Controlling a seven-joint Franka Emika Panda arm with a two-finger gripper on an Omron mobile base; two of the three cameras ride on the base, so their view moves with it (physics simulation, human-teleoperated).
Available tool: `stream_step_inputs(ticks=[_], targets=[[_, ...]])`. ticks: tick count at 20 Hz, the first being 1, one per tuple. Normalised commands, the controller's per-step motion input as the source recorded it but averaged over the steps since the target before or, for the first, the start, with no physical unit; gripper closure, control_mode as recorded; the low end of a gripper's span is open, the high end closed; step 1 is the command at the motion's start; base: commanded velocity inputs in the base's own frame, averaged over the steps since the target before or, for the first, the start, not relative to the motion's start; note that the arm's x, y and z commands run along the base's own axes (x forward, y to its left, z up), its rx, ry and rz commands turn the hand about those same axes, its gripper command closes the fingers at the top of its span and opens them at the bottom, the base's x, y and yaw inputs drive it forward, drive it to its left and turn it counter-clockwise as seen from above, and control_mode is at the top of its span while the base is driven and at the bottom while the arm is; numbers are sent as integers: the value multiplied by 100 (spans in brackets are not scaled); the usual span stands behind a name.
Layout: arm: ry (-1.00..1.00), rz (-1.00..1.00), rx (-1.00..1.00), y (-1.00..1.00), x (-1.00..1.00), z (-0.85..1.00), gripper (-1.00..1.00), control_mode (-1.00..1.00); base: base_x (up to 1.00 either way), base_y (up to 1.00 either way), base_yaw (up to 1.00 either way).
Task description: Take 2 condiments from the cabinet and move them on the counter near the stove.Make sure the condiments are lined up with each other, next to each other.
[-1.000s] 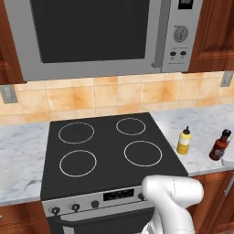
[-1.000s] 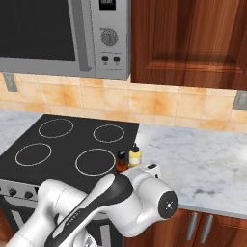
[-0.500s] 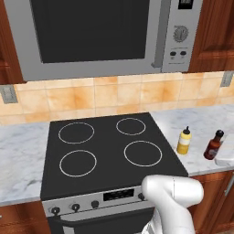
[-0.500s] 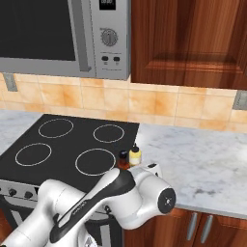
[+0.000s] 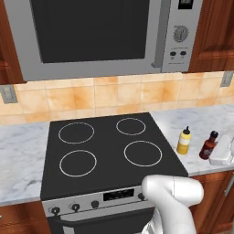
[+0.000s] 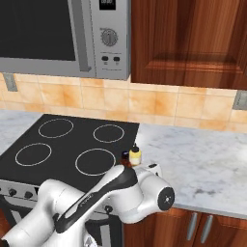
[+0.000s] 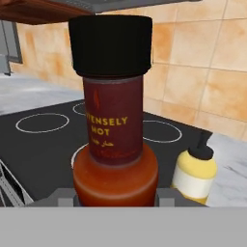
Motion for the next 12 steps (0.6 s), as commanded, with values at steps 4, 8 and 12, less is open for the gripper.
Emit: stream_step_inputs(ticks=[4, 8, 12], targets=[[0, 0, 0, -6, 24, -17, 100, -100, 0, 0, 0], [0, 0, 0, -9, 23, -16, 100, -100, 0, 0, 0], [0, 0, 0, -11, 20, -18, 100, -100, 0, 0, 0]])
